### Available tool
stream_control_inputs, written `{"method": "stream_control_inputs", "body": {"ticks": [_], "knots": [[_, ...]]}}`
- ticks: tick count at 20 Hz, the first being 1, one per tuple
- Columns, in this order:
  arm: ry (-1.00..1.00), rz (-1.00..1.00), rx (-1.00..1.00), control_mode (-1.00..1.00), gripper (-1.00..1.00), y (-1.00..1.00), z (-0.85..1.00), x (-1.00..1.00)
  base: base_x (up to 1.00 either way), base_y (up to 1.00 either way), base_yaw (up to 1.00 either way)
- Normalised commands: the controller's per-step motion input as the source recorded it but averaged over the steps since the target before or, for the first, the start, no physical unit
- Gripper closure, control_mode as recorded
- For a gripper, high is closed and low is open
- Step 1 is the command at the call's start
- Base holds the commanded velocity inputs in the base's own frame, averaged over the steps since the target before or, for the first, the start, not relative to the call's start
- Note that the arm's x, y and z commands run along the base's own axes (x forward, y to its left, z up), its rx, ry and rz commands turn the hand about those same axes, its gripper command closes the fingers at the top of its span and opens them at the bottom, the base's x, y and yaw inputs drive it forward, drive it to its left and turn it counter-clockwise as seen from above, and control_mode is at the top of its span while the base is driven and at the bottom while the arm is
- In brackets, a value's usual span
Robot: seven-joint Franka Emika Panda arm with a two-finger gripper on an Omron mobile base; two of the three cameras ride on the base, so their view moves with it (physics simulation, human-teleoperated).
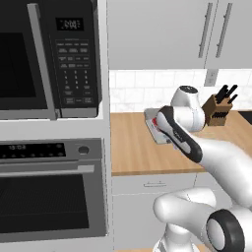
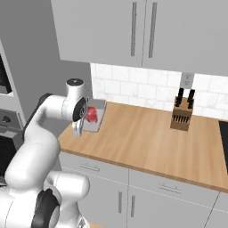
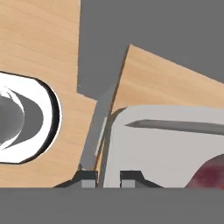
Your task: Take the meat container that has the steak and place it on the second highest rack of the freezer. Then take the vegetable container that has the lemon wedge and lemon and place it on the highest rack of the freezer.
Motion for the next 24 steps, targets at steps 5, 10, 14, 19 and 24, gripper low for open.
{"method": "stream_control_inputs", "body": {"ticks": [5,10,14,19,24], "knots": [[0.00,0.15,-0.12,-1.00,1.00,0.01,0.29,-0.72,0.00,0.00,0.00],[-0.16,0.00,-0.01,-1.00,1.00,0.00,0.51,-0.66,0.00,0.00,0.00],[-0.34,0.00,0.00,-1.00,1.00,0.00,0.64,-0.46,0.00,0.00,0.00],[-0.16,0.00,0.00,-1.00,1.00,0.00,0.31,-0.41,0.00,0.00,0.00],[0.00,0.00,0.00,1.00,1.00,0.00,0.02,-0.13,-0.66,0.01,0.00]]}}
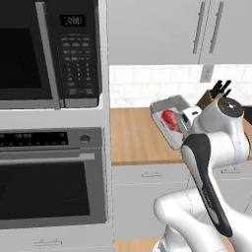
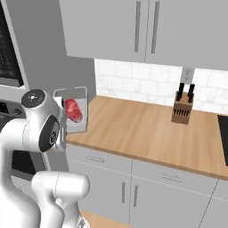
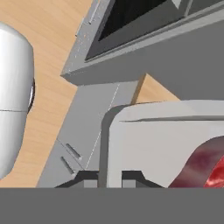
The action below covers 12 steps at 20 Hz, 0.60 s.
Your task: Take the meat container that has the steak and place it on the second highest rack of the freezer. Then take the vegetable container that has the lemon wedge and lemon and place it on the highest rack of the freezer.
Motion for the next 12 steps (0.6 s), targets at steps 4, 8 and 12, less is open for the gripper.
{"method": "stream_control_inputs", "body": {"ticks": [4,8,12], "knots": [[0.00,0.00,0.00,1.00,1.00,0.00,0.00,0.00,-0.96,0.04,0.02],[0.00,0.00,0.00,1.00,1.00,0.00,0.00,0.00,-0.91,0.30,0.00],[0.00,0.00,0.00,1.00,1.00,0.00,0.00,0.00,-0.61,0.73,0.00]]}}
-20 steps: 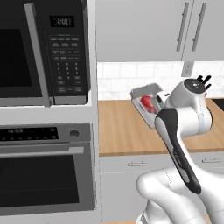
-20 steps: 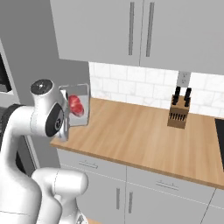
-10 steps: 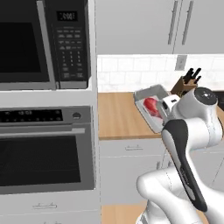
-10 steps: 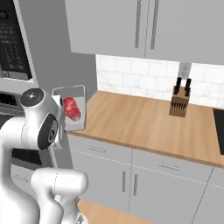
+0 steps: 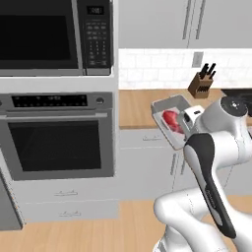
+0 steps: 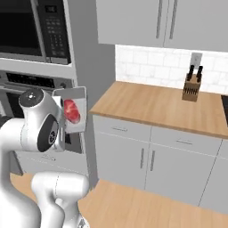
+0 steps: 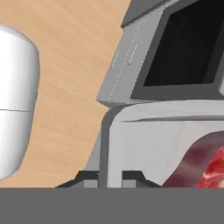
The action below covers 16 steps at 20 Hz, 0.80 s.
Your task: Take the meat container that has the steak and place it on the second highest rack of the freezer. Then take the vegetable container that has the lemon wedge and lemon and place it on the highest rack of the freezer.
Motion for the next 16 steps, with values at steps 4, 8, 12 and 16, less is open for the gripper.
{"method": "stream_control_inputs", "body": {"ticks": [4,8,12,16], "knots": [[0.00,0.00,0.00,1.00,1.00,0.00,0.00,0.00,-0.12,0.99,-0.01],[0.00,0.00,0.00,1.00,1.00,0.00,0.00,0.00,0.12,1.00,-0.03],[0.00,0.00,0.00,1.00,1.00,0.00,0.00,0.00,0.33,1.00,-0.02],[0.00,0.00,0.00,1.00,1.00,0.00,0.00,0.00,0.42,1.00,0.00]]}}
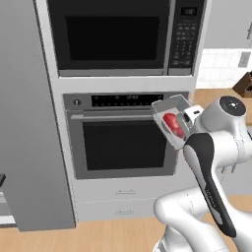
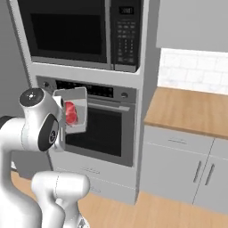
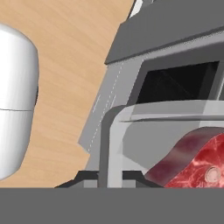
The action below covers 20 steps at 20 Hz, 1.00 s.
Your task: Take the meat container that has the steak and place it on the second highest rack of the freezer. Then take the vegetable container that has the lemon wedge and lemon and place it on the highest rack of the freezer.
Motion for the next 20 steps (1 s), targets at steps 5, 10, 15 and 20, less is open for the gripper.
{"method": "stream_control_inputs", "body": {"ticks": [5,10,15,20], "knots": [[0.00,0.00,0.00,1.00,1.00,0.00,0.00,0.00,0.43,1.00,0.00],[0.00,0.00,0.00,1.00,1.00,0.00,0.00,0.00,0.35,1.00,0.00],[0.00,0.00,0.00,1.00,1.00,0.00,0.00,0.00,0.35,1.00,0.00],[0.00,0.00,0.00,1.00,1.00,0.00,0.00,0.00,0.35,1.00,-0.02]]}}
